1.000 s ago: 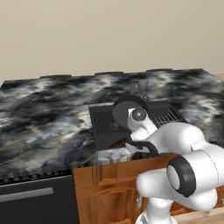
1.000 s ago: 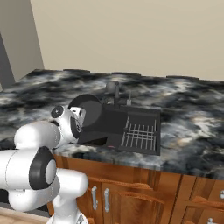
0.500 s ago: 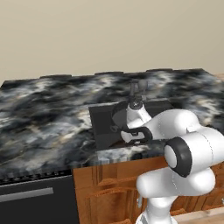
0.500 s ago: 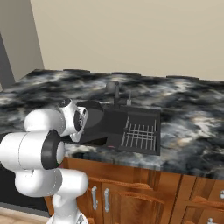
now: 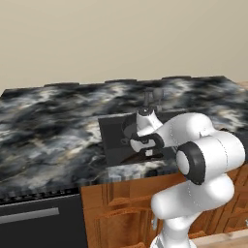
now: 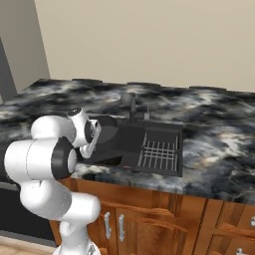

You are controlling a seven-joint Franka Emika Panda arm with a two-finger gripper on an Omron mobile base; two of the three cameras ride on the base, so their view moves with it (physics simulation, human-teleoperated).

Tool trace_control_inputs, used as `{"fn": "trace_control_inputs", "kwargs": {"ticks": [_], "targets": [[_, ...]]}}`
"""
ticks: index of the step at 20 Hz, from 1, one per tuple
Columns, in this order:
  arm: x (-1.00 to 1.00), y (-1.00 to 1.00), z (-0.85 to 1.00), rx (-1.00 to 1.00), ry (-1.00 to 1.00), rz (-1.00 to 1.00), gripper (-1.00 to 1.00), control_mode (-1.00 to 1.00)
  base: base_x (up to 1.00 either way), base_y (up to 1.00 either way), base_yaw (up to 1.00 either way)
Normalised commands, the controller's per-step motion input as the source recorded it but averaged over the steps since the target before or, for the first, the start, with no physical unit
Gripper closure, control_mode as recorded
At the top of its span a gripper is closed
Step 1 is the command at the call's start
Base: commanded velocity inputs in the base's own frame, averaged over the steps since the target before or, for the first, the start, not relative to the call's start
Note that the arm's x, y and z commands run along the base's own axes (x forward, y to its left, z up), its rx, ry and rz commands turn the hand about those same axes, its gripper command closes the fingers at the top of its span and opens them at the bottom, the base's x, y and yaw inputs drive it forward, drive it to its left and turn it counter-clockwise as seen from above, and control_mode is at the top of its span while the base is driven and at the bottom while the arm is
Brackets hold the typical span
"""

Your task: Move the pot and pan from the stove into the sink.

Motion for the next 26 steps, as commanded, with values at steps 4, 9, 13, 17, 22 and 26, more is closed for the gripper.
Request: {"fn": "trace_control_inputs", "kwargs": {"ticks": [4, 9, 13, 17, 22, 26], "targets": [[0.31, 0.1, -0.33, -0.07, 0.08, -0.03, 1.0, -1.0, 0.0, 0.0, 0.0], [0.47, 0.1, -0.3, -0.05, 0.06, -0.07, 1.0, -1.0, 0.0, 0.0, 0.0], [0.44, 0.0, -0.42, -0.03, 0.07, -0.06, 1.0, -1.0, 0.0, 0.0, 0.0], [0.47, 0.0, -0.42, -0.02, 0.06, -0.05, 1.0, -1.0, 0.0, 0.0, 0.0], [0.41, 0.0, -0.39, -0.02, 0.03, -0.05, 1.0, -1.0, 0.0, 0.0, 0.0], [0.37, 0.0, -0.33, -0.01, 0.0, -0.05, 1.0, -1.0, 0.0, 0.0, 0.0]]}}
